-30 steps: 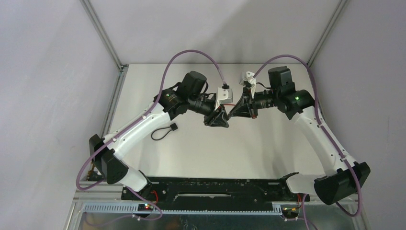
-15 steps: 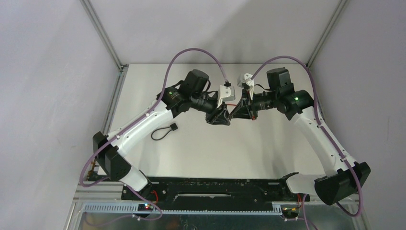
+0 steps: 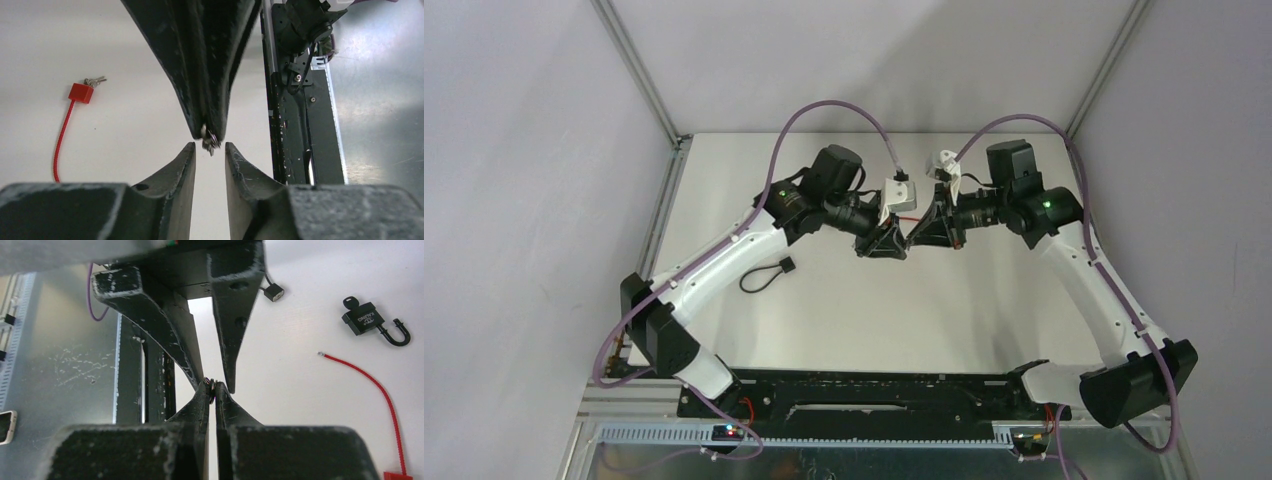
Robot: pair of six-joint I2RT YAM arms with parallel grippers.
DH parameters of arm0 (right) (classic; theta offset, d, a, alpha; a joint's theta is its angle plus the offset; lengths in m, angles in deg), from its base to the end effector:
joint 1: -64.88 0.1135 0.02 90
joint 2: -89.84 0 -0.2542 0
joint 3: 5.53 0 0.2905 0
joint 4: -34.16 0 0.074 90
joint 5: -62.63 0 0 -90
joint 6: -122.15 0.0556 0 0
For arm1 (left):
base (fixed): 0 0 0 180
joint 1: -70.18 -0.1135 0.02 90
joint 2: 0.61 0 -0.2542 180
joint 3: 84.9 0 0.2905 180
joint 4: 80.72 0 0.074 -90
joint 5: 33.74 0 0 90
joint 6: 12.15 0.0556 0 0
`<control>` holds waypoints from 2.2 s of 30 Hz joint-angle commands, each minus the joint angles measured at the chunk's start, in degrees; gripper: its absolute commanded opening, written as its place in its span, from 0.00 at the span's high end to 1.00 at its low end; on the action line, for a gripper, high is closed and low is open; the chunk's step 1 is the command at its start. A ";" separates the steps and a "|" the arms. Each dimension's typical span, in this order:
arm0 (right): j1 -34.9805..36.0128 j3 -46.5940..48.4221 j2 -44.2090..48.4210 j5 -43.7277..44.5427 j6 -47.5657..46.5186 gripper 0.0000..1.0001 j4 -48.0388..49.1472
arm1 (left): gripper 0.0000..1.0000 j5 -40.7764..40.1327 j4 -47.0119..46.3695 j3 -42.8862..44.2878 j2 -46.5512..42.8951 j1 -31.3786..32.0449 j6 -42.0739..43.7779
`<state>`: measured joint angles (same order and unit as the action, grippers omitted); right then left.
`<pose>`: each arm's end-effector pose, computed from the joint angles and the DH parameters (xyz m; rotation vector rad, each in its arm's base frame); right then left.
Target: Unlock with the key
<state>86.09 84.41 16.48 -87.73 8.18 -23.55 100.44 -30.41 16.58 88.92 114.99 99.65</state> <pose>0.2641 0.1543 0.3732 -1.2692 1.6605 1.1527 0.2504 -0.3033 0.3572 1.5575 1.5896 -1.0792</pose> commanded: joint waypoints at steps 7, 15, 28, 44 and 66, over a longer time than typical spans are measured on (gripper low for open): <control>-3.55 0.21 -0.16 -8.12 5.38 1.00 2.65 | 0.67 0.13 -4.01 -2.24 -3.38 -0.43 3.10; -3.55 0.23 -0.29 -8.20 5.28 1.00 2.37 | 0.64 1.28 -4.52 0.21 -1.36 -0.42 0.40; -3.55 0.20 -0.62 -7.99 4.50 1.00 1.84 | 0.77 4.25 -4.70 1.41 -0.14 -0.43 -1.30; -4.03 -1.30 0.63 -7.77 3.09 1.00 2.08 | 1.00 6.18 -4.19 0.94 -1.12 -0.68 -2.15; -2.67 -4.62 2.85 -6.69 6.23 0.44 9.36 | 1.00 -12.53 8.75 4.44 -2.72 3.95 3.71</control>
<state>82.46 80.13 19.47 -92.10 9.80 -20.70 87.85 -21.73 18.92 88.18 118.60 102.93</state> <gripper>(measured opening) 0.578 0.005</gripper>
